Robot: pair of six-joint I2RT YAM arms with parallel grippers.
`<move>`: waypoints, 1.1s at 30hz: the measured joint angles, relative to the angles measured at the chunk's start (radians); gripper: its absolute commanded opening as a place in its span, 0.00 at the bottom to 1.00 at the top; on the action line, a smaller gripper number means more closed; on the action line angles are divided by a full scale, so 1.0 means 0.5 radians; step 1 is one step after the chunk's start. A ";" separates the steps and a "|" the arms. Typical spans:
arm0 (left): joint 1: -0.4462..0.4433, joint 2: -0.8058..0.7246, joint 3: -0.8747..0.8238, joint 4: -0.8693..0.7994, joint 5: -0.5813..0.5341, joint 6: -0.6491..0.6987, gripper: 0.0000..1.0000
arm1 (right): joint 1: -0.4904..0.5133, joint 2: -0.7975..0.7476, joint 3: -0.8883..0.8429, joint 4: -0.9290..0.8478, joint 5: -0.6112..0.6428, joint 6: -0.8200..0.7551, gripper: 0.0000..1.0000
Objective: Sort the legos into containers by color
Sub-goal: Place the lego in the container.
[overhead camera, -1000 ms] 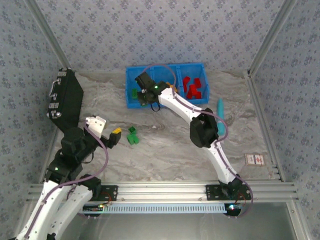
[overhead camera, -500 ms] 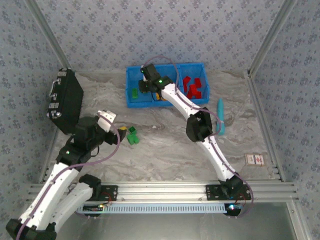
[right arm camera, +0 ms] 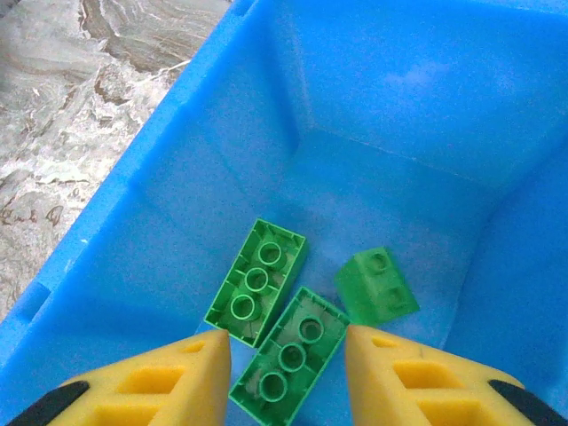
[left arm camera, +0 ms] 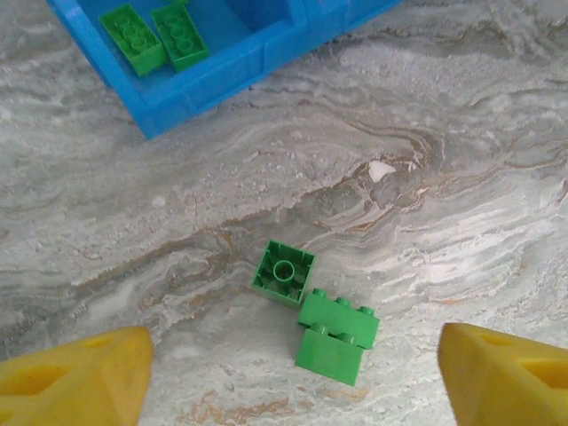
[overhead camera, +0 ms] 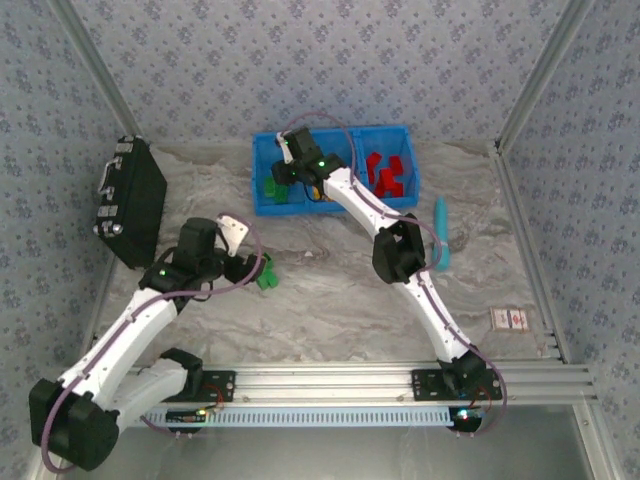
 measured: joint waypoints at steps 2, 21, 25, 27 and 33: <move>0.000 0.112 0.085 -0.039 -0.008 -0.064 0.75 | 0.001 -0.031 -0.066 0.041 -0.006 -0.036 0.39; -0.012 0.323 0.087 -0.141 -0.096 -1.159 0.69 | 0.013 -2.076 -2.181 0.442 0.174 -0.407 0.47; -0.040 0.352 0.072 -0.181 -0.079 -1.288 0.69 | 0.003 -2.364 -2.496 0.472 0.240 -0.397 0.48; -0.050 0.363 0.072 -0.185 -0.073 -1.341 0.69 | -0.007 -2.439 -2.629 0.465 0.268 -0.382 0.49; -0.127 0.394 0.032 -0.173 -0.075 -1.476 0.68 | -0.066 -2.598 -2.932 0.432 0.317 -0.343 0.49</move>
